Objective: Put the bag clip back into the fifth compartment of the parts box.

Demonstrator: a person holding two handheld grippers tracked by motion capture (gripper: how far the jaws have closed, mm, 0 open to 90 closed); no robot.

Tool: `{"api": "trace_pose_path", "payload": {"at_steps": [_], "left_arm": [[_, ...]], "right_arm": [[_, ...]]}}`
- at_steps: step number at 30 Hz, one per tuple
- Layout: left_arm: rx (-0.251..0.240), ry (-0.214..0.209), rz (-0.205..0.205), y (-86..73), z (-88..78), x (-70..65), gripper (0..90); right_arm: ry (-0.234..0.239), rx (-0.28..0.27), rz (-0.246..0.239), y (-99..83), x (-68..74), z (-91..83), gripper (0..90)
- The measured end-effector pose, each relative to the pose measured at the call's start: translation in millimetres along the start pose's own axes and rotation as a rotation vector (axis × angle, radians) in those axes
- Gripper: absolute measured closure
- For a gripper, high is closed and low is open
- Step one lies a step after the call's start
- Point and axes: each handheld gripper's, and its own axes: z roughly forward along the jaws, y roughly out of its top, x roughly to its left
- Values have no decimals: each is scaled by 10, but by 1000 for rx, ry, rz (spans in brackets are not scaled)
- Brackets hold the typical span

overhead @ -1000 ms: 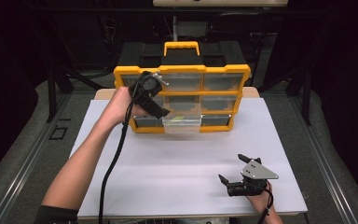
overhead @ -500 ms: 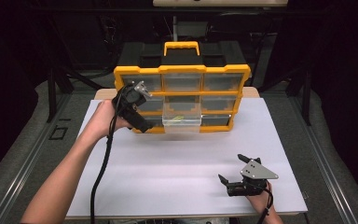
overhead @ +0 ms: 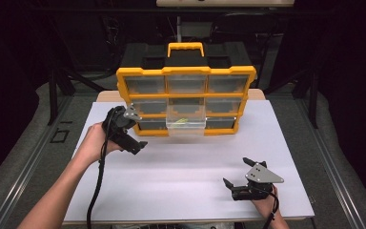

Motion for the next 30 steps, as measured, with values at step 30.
{"api": "trace_pose_path", "payload": {"at_steps": [30], "left_arm": [[-47, 62, -171, -1191, 496, -571, 0]], "right_arm": [[-11, -12, -7, 4, 5, -13, 7]]}}
